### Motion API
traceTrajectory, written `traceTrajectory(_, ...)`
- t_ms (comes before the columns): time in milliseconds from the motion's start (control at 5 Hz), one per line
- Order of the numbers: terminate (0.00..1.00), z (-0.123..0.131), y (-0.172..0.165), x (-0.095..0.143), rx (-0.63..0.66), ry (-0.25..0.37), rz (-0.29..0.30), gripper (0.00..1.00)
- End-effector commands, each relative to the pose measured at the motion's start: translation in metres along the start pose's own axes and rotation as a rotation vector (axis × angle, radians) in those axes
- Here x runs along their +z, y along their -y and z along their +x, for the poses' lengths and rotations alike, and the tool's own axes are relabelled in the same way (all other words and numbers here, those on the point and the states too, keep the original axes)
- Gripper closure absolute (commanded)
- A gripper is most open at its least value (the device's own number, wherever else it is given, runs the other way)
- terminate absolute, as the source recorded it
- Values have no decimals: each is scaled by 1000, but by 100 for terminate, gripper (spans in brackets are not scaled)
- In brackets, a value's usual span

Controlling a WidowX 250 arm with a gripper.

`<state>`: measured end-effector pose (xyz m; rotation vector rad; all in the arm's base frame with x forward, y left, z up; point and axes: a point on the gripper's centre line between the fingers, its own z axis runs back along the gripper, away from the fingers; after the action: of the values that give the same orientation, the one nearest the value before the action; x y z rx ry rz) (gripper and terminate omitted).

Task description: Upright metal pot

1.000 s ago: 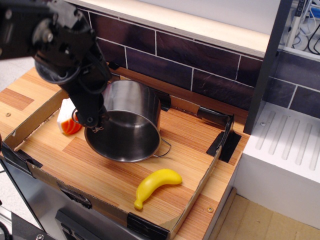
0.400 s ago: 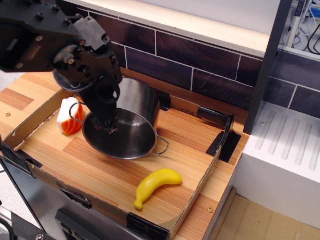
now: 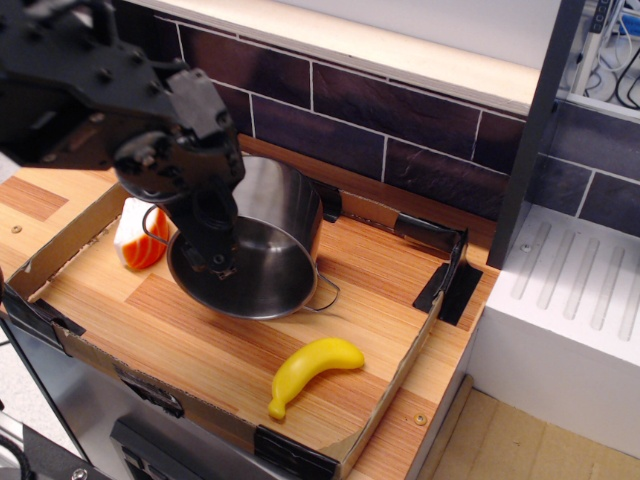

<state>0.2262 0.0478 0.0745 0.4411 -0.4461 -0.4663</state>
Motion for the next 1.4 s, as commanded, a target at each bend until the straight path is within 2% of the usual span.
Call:
traceTrajectory(0, 0, 5, -11, -7, 58, -18, -8, 0)
traceTrajectory(200, 0, 9, -11, -6, 66, -22, -13, 0)
traceTrajectory(400, 0, 8, -11, -5, 81, -10, -11, 100)
traceTrajectory(600, 0, 7, -13, -4, 120, -22, -17, 100)
traceTrajectory(800, 0, 8, -20, -1, 177, -60, -71, 100)
traceTrajectory(1000, 0, 14, -36, 7, 281, -158, -180, 100)
traceTrajectory(1200, 0, 15, -45, 6, 383, -297, -226, 100)
